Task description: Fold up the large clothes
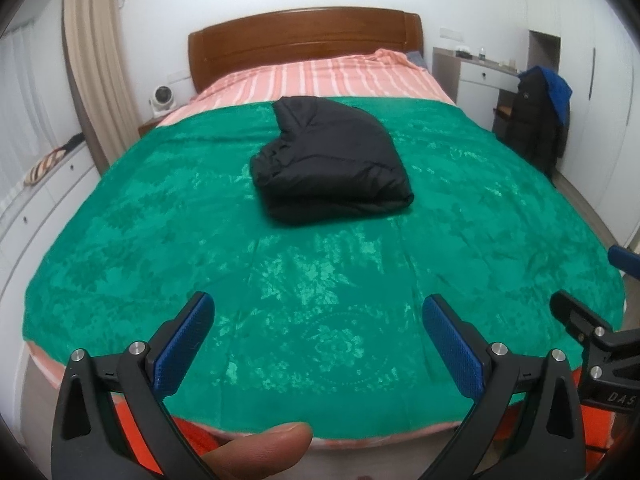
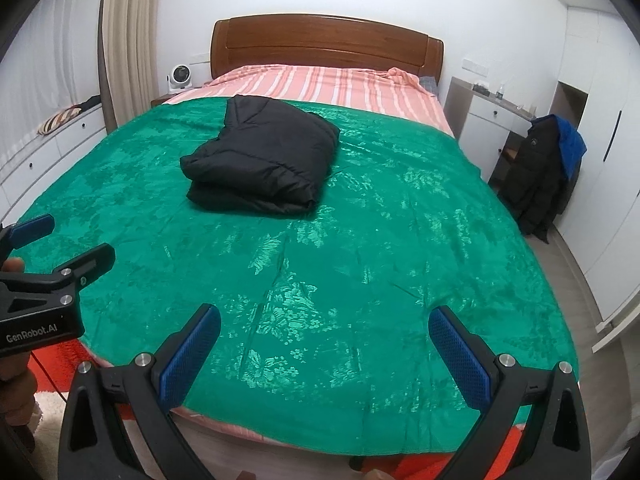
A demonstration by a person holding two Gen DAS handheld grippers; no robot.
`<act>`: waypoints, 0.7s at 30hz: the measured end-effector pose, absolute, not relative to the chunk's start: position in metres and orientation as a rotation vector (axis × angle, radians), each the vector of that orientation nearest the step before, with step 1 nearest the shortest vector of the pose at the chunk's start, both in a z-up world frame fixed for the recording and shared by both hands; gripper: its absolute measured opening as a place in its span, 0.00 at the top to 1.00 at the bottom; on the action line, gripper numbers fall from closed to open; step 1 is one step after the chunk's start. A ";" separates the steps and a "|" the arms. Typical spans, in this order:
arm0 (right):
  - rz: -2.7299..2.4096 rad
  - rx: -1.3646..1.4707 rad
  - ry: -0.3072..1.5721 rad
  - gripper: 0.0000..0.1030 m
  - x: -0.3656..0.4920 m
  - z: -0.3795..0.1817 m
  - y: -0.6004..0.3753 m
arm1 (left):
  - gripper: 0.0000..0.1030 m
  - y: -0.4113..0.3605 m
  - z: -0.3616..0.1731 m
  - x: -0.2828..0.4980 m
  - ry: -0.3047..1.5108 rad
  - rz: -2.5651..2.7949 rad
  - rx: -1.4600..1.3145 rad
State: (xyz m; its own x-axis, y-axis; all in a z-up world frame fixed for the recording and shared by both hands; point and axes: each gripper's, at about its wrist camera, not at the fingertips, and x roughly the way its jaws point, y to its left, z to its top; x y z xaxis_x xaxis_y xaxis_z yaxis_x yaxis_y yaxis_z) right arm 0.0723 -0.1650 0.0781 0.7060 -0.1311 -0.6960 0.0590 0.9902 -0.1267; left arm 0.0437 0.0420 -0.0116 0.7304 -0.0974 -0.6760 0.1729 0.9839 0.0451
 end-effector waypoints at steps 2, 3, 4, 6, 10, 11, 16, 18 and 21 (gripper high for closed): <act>-0.110 -0.103 0.778 0.00 0.072 0.079 -0.165 | 0.00 0.042 -0.012 0.044 0.742 -0.149 0.107; -0.112 -0.106 0.777 0.00 0.071 0.080 -0.165 | 0.00 0.041 -0.012 0.045 0.746 -0.151 0.106; -0.117 -0.113 0.774 0.00 0.070 0.080 -0.165 | 0.00 0.041 -0.013 0.045 0.748 -0.152 0.106; -0.125 -0.124 0.770 0.00 0.071 0.081 -0.165 | 0.00 0.040 -0.013 0.045 0.745 -0.148 0.112; -0.137 -0.132 0.763 0.00 0.070 0.082 -0.166 | 0.00 0.039 -0.011 0.044 0.738 -0.145 0.121; -0.139 -0.132 0.762 0.00 0.070 0.082 -0.167 | 0.00 0.039 -0.011 0.044 0.737 -0.145 0.122; -0.135 -0.123 0.765 0.00 0.070 0.083 -0.168 | 0.00 0.037 -0.010 0.043 0.724 -0.146 0.141; -0.122 -0.105 0.774 0.00 0.070 0.083 -0.169 | 0.00 0.036 -0.008 0.043 0.717 -0.144 0.146; -0.111 -0.095 0.781 0.00 0.071 0.084 -0.170 | 0.00 0.036 -0.007 0.043 0.712 -0.139 0.147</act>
